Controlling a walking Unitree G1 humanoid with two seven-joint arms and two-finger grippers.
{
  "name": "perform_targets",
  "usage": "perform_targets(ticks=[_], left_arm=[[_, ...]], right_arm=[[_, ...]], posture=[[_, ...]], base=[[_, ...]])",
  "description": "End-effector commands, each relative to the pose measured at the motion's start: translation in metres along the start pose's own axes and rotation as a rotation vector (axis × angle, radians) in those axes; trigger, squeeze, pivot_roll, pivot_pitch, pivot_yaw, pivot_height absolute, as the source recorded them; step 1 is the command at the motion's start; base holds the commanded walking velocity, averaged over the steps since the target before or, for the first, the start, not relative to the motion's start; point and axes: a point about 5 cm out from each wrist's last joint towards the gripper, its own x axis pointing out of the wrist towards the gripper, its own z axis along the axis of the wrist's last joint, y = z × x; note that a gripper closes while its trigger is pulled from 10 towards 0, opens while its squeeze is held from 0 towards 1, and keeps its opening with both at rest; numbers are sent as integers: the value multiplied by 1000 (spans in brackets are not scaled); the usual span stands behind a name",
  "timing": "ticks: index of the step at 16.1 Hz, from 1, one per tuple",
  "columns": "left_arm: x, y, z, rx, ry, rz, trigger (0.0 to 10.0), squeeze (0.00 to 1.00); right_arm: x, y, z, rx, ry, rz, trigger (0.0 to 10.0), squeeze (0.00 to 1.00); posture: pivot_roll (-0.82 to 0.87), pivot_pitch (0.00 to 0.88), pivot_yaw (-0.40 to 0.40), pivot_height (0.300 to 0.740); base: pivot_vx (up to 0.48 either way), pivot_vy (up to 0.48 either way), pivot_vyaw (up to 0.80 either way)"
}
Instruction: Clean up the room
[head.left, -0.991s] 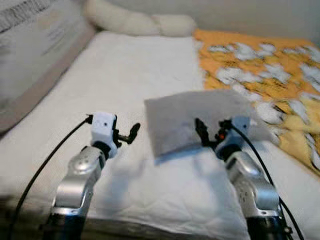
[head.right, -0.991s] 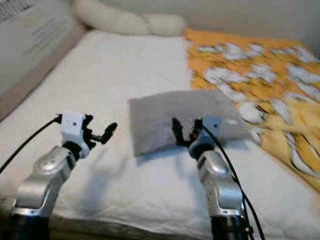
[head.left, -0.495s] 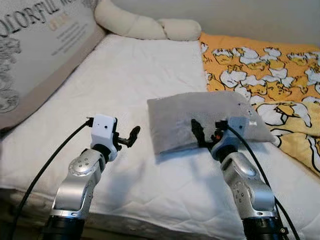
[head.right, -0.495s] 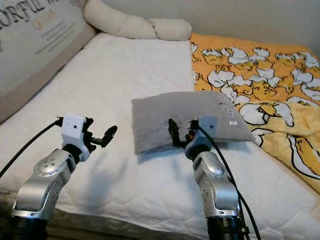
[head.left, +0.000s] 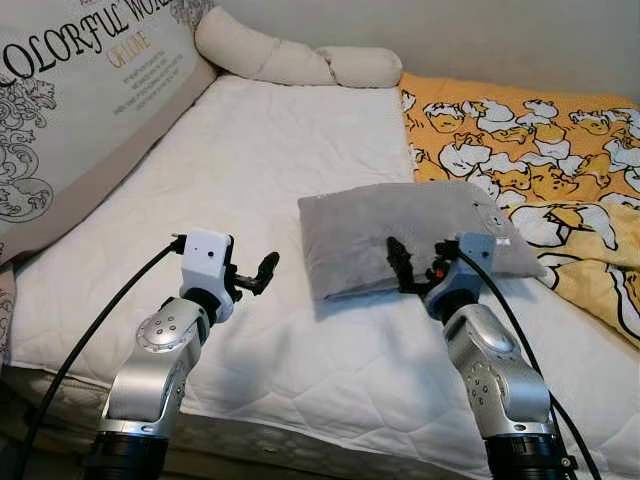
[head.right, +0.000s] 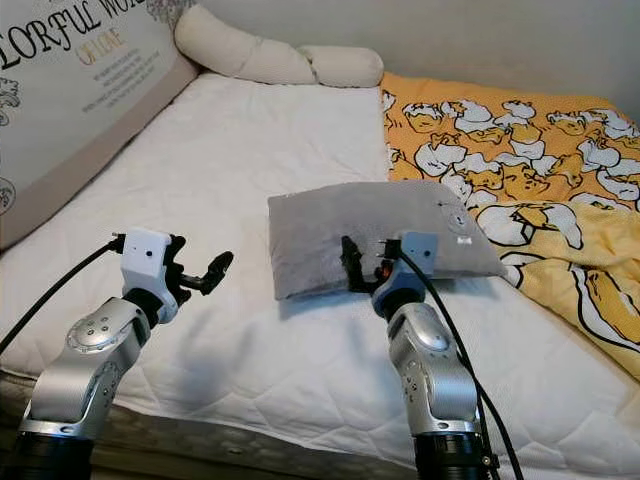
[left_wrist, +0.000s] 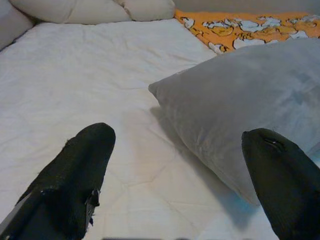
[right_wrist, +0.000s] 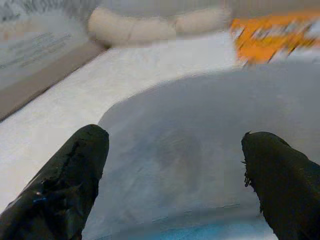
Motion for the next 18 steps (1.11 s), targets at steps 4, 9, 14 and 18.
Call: perform_targets(ticks=[4, 9, 14, 18], left_arm=[[-10, 0, 4, 64, -5, -71, 10000, 0], [-14, -7, 4, 149, 15, -208, 10000, 0], [-23, -11, 12, 220, 45, -351, 10000, 0], [-36, -12, 15, 226, 65, -417, 10000, 0]], right_arm=[[-5, -25, -12, 30, 85, -156, 10000, 1000], [14, -48, -44, 232, 285, -320, 10000, 1000], [48, -45, -36, 510, 230, -282, 10000, 1000], [56, -46, -38, 596, 244, -324, 10000, 1000]], posture=[[-25, 0, -23, 740], [-10, 0, -31, 740], [36, 0, -52, 740], [49, 0, -46, 740]], base=[[0, 0, 0], [0, 0, 0], [0, 0, 0], [0, 0, 0]])
